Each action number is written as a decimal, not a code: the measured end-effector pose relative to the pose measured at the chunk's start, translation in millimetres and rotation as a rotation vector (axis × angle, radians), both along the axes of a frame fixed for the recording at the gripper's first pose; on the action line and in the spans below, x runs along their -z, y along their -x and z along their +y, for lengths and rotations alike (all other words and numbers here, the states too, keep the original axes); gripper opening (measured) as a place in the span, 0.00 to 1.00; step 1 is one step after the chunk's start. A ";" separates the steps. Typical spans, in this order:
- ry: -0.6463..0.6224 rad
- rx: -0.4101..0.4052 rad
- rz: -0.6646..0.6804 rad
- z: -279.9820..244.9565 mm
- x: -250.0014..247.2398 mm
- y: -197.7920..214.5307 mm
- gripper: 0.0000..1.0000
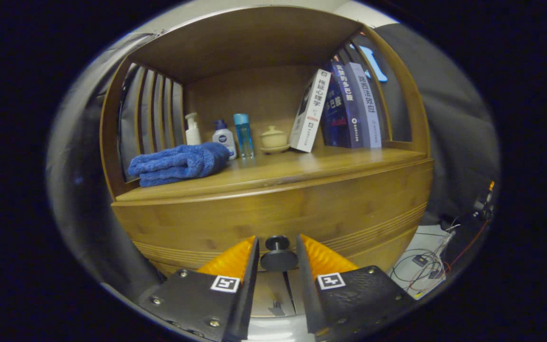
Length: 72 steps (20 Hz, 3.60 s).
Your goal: Pull open the drawer, take out the items inside it, and place them on the countertop above the cabinet.
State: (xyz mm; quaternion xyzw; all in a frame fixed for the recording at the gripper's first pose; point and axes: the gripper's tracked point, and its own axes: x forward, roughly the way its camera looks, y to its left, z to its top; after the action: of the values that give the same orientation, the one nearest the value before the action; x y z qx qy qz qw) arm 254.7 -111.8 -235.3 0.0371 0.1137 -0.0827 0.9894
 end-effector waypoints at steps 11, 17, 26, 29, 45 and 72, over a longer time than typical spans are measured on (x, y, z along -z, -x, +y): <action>-0.029 0.025 -0.024 -3.0 14.3 2.7 0.46; 0.048 0.065 -0.025 -4.8 14.3 1.8 0.43; -0.012 0.095 -0.016 -6.2 16.0 -2.4 0.40; 0.071 0.053 0.007 -7.6 15.4 1.2 0.29; 0.136 -0.018 0.039 -3.8 13.7 113.3 0.29; 0.277 -0.027 -0.198 23.6 -96.4 221.3 1.00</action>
State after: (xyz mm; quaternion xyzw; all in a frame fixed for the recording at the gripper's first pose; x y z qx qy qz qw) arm 33.4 -88.2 -138.8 -0.0932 0.0035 -0.0800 0.9924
